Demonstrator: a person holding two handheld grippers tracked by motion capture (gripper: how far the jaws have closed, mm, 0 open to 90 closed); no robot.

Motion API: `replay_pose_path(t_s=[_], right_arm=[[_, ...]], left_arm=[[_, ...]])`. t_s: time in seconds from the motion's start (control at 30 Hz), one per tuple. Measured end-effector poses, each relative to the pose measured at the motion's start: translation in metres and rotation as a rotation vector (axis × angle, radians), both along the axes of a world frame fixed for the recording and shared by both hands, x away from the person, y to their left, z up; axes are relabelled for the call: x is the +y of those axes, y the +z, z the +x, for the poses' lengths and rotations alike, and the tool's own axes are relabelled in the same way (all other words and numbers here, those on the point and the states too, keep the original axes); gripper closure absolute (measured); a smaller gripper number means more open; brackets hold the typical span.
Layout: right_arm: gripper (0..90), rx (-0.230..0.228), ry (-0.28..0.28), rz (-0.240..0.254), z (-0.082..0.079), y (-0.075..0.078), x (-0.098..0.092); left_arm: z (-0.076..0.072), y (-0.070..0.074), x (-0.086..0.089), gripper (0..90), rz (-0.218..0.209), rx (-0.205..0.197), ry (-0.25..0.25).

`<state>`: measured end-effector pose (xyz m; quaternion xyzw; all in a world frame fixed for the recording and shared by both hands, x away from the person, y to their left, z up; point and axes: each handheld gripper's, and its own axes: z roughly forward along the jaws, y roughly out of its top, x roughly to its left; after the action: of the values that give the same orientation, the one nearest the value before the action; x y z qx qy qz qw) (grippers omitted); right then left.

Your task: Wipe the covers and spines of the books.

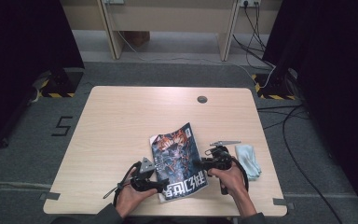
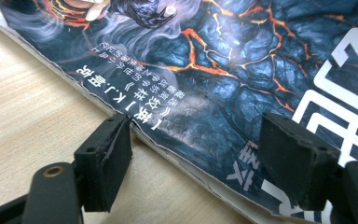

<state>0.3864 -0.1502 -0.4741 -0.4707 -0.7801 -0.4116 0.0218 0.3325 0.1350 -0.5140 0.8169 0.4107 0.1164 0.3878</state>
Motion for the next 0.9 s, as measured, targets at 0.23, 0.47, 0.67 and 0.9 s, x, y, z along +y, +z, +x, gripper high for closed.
replay_pose_path(t_s=[0.23, 0.47, 0.67, 0.9], right_arm=[[72.1, -0.026, 0.046, -0.044, -0.001, -0.001, -0.001], [74.8, -0.116, 0.148, -0.16, -0.007, 0.009, -0.003], [76.2, -0.148, 0.208, -0.191, -0.012, 0.013, -0.005], [77.1, -0.163, 0.271, -0.205, -0.016, 0.017, -0.001]], left_arm=[[0.002, 0.004, 0.002, 31.3, 0.004, 0.0, -0.011], [0.019, 0.023, 0.026, 25.2, -0.066, -0.087, 0.051], [0.035, 0.026, 0.032, 16.6, -0.072, -0.107, 0.029], [0.046, 0.02, 0.032, 15.0, -0.089, -0.097, 0.008]])
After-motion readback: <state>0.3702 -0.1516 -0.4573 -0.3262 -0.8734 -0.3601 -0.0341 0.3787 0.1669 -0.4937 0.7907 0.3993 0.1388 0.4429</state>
